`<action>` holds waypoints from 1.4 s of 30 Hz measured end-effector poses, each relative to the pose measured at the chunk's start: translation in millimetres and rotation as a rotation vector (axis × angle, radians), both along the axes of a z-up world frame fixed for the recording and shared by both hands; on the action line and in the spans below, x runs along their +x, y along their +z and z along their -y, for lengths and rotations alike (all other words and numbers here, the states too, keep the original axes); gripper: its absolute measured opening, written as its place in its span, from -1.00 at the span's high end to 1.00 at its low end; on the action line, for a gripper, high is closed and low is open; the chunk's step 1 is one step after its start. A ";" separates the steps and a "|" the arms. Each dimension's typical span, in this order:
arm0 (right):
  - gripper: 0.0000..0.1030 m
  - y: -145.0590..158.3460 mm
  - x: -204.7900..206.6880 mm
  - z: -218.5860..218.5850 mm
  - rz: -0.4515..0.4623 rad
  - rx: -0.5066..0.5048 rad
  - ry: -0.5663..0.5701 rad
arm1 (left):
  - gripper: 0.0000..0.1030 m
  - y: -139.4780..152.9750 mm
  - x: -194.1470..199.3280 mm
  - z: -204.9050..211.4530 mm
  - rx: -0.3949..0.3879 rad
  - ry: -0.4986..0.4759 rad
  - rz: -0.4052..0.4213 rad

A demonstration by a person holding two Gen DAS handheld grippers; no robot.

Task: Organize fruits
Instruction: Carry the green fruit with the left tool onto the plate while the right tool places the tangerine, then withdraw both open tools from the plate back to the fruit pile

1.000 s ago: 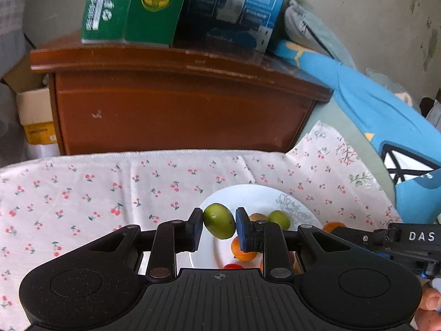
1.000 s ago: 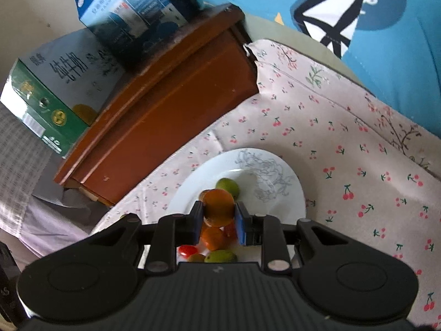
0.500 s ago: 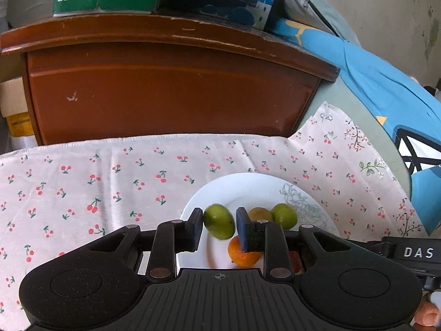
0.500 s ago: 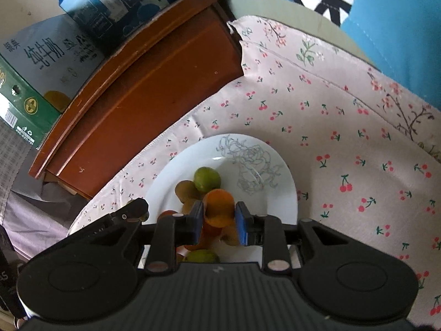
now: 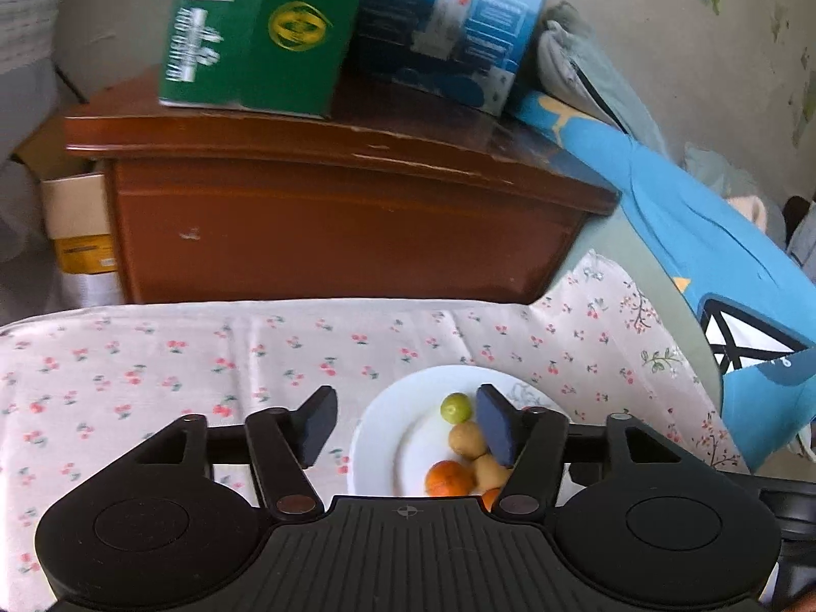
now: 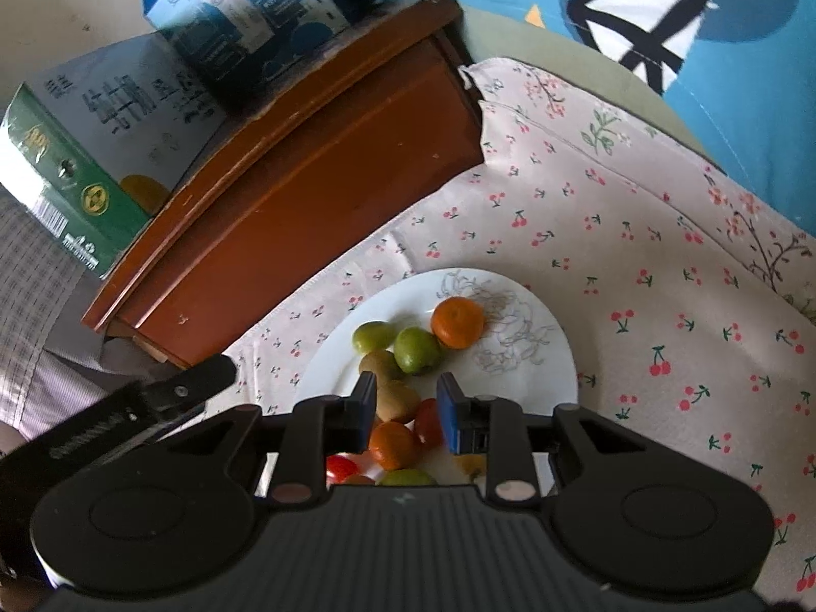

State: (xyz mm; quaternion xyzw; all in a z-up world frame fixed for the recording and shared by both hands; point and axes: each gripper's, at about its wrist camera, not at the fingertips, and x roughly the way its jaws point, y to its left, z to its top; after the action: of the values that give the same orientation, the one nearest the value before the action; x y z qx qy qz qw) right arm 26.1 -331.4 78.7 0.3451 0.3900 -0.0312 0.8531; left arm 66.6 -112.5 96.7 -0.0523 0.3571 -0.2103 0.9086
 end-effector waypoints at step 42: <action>0.46 -19.9 -45.0 -100.9 -0.042 0.021 0.291 | -0.27 -33.5 -104.3 -82.4 0.225 0.054 -0.110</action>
State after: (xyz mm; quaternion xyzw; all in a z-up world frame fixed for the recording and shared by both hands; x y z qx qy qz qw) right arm -18.9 -230.5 58.8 0.2932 0.4539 0.0897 0.8367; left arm -37.7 -30.1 63.3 0.0289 0.4261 -0.1412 0.8931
